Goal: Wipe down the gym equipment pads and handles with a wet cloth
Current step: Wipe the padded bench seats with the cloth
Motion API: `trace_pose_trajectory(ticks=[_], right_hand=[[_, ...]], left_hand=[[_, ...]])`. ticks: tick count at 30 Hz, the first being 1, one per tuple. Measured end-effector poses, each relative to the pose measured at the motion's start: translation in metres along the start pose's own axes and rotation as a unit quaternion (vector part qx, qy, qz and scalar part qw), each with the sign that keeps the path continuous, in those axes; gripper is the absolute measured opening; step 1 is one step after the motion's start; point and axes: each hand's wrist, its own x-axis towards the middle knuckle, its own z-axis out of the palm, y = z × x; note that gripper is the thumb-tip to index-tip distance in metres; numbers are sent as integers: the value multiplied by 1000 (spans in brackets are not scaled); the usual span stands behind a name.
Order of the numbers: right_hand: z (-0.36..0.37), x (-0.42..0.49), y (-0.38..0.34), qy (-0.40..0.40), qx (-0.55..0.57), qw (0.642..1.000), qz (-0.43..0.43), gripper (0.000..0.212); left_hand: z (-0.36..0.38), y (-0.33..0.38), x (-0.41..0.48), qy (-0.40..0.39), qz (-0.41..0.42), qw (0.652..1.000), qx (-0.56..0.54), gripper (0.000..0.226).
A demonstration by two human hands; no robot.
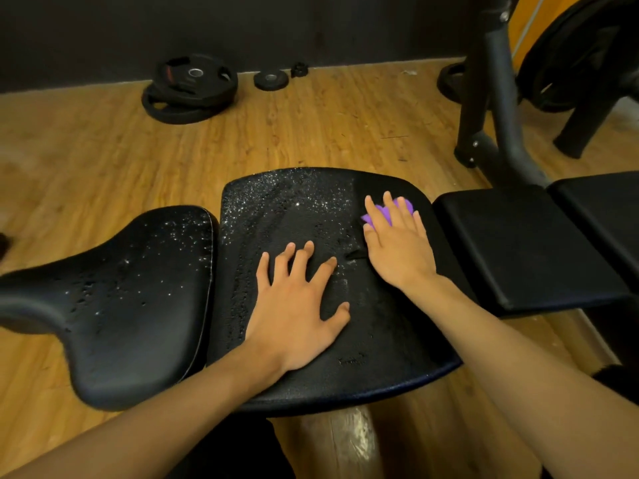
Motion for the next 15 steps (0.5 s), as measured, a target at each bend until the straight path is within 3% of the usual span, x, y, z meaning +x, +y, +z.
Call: trace_pose_trajectory(ticks=[6, 9, 15], right_hand=[[2, -4, 7, 18, 7, 1000, -20, 56], [3, -3, 7, 24, 7, 999, -21, 55], [6, -2, 6, 19, 6, 999, -31, 56]], left_hand=[[-5, -33, -14, 40, 21, 975, -217, 73], [-9, -66, -26, 60, 37, 991, -112, 67], [-12, -116, -38, 69, -44, 997, -8, 65]])
